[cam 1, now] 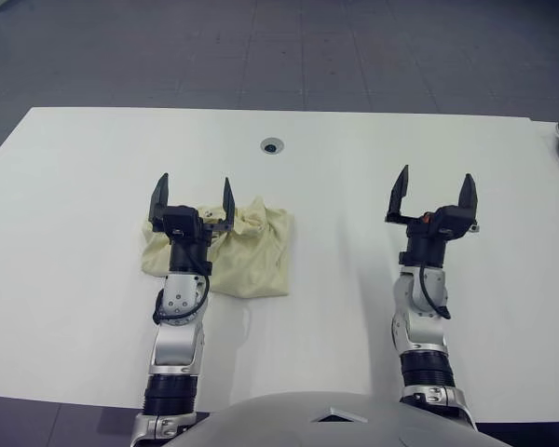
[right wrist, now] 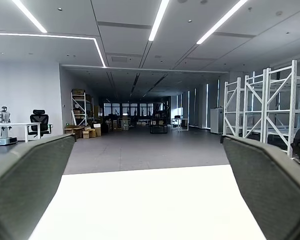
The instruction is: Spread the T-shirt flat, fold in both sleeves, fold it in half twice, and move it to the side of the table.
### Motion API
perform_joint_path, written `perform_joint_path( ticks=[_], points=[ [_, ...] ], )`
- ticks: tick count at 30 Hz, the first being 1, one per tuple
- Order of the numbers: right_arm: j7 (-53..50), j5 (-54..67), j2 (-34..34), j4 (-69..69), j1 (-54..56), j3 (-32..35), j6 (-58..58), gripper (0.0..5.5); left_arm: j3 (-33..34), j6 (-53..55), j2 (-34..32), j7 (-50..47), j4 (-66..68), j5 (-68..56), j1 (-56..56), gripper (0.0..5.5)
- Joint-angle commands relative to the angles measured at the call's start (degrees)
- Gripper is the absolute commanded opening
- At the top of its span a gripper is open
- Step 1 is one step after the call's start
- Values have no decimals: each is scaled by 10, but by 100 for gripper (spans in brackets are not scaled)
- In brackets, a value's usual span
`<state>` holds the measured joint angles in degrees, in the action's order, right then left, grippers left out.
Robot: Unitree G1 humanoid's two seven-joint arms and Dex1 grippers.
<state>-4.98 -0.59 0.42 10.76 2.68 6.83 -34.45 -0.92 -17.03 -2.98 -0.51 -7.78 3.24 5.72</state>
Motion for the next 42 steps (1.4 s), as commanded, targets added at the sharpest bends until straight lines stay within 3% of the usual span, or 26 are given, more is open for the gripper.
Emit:
perform_joint_path(
  ticks=[1, 10, 14, 16, 21, 26, 33, 42],
  points=[
    [-6, -5, 3, 7, 9, -2, 1, 538, 0, 5, -1, 1, 0, 5, -4, 540],
    [-10, -9, 1, 15, 12, -3, 8, 538, 0, 2, -1, -1, 6, 8, -9, 540],
    [127, 71, -1, -20, -18, -90, 23, 538, 1, 3, -1, -3, 3, 9, -7, 540],
    [107, 32, -5, -29, -19, -82, -27, 538, 2, 1, -2, -3, 3, 9, -7, 540],
    [100, 74, -4, -13, -4, -47, 20, 538, 1, 3, -1, -1, -3, 8, -3, 540],
    [196, 26, -38, -21, -23, -137, -15, 538, 17, -7, 2, -26, 1, 19, -9, 540],
    [319, 6, -89, -41, -33, -244, -4, 538, 100, 1, 4, -106, 14, 18, -42, 540],
    [310, -146, -118, 150, 138, -289, -92, 537, 82, -1, 5, -101, 47, 27, -64, 540]
  ],
)
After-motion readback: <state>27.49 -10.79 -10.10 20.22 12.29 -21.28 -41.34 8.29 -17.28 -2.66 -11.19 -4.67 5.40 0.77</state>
